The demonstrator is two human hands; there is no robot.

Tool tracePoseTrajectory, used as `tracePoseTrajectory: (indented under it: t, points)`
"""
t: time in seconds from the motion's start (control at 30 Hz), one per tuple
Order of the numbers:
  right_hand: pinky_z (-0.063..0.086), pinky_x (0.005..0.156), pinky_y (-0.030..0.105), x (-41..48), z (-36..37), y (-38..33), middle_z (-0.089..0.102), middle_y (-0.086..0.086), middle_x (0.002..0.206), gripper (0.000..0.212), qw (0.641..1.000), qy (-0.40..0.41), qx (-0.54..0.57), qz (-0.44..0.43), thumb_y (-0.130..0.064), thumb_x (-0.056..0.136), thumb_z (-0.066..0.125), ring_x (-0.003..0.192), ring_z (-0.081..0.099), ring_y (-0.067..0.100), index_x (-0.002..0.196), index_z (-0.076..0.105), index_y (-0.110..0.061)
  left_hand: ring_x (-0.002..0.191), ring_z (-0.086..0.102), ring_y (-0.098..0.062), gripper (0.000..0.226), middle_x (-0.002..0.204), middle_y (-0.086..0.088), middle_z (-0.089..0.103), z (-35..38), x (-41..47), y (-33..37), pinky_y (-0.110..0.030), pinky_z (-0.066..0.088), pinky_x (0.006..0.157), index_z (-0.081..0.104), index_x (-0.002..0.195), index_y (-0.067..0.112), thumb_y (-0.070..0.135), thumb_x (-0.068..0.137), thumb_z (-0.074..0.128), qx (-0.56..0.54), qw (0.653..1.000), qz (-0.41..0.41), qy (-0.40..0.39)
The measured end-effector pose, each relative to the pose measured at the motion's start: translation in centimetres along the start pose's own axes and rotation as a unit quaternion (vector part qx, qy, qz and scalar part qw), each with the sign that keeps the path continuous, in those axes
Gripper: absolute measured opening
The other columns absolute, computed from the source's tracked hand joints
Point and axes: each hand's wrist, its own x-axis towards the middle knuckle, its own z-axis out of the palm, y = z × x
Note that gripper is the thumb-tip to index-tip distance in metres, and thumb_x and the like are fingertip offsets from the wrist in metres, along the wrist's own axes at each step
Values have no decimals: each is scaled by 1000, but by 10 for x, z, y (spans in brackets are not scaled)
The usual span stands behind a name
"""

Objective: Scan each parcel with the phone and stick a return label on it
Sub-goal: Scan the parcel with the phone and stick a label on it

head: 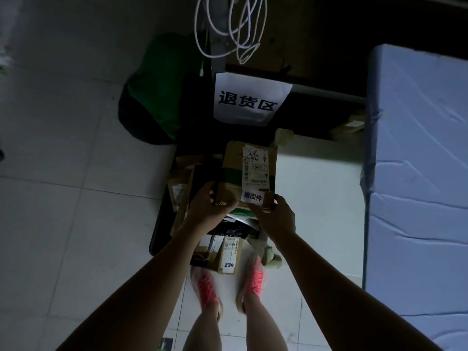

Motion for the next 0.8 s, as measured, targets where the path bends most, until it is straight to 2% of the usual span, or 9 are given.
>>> tracePoseTrajectory:
  t: [0.07, 0.17, 0.27, 0.37, 0.47, 0.57, 0.6, 0.67, 0.8]
  points:
    - [54, 94, 36, 0, -1, -3, 73, 0, 117, 63, 1000, 3, 0, -4, -48, 79, 81, 112, 66, 21, 129, 57, -18, 81, 61, 19, 57, 97, 25, 61, -1, 0, 6, -3, 47, 62, 50, 118, 36, 44, 75, 86, 1, 1000, 7, -5]
    - [53, 91, 35, 0, -1, -6, 72, 2, 117, 64, 1000, 7, -7, 3, -49, 78, 82, 112, 66, 23, 127, 58, -15, 81, 60, 10, 51, 98, 20, 62, 0, 1, 9, -3, 45, 61, 58, 121, 25, 41, 79, 83, 19, 1000, 7, -20]
    - [54, 88, 33, -3, -2, -6, 72, 0, 110, 63, 999, 24, 1, 24, -51, 74, 84, 106, 67, 22, 121, 61, -16, 77, 56, 13, 47, 91, 22, 59, 2, 0, 7, -1, 43, 58, 61, 121, 19, 36, 83, 82, 28, 999, 3, -32]
    - [59, 81, 34, -14, 1, 2, 69, -9, 94, 61, 999, 26, -6, 43, -52, 72, 83, 94, 69, 17, 118, 60, -19, 81, 60, 5, 47, 93, 10, 66, 2, -7, 1, 3, 38, 63, 58, 113, 19, 44, 81, 81, 58, 998, -19, -24]
    - [61, 78, 35, -26, 5, 13, 72, -6, 97, 63, 999, -6, -12, 32, -49, 73, 85, 90, 71, 16, 120, 57, -17, 78, 52, 9, 48, 91, 19, 59, 2, -17, -3, 11, 28, 61, 51, 109, 28, 50, 78, 80, 112, 993, -18, -20]
    - [60, 78, 35, -23, 5, 9, 72, 2, 110, 68, 998, -22, -37, 40, -49, 74, 85, 97, 70, 21, 123, 55, -13, 78, 41, 13, 57, 85, 29, 43, 3, -18, 2, 2, 37, 54, 48, 121, 33, 53, 78, 79, 151, 989, 1, -12]
    - [57, 73, 30, -21, 4, 5, 70, 2, 111, 69, 998, -24, -52, 41, -50, 74, 85, 99, 69, 22, 123, 54, -11, 79, 43, 9, 62, 87, 28, 45, 2, -17, 8, -1, 34, 52, 47, 127, 29, 56, 79, 77, 173, 985, 10, -7]
    - [44, 61, 21, -20, 1, -3, 69, 5, 115, 69, 996, -18, -79, 36, -49, 77, 82, 104, 66, 24, 124, 52, -9, 90, 50, -3, 74, 105, 18, 60, 1, -13, 15, -7, 27, 65, 43, 138, 23, 64, 82, 69, 215, 976, 25, -2]
    - [44, 80, 28, -32, -18, -16, 63, 9, 129, 74, 993, 0, -113, 15, -47, 84, 76, 120, 58, 27, 140, 42, -11, 112, 62, -22, 86, 133, -2, 59, -14, -20, 29, -29, 45, 84, 31, 148, 22, 68, 82, 64, 243, 969, 39, -19]
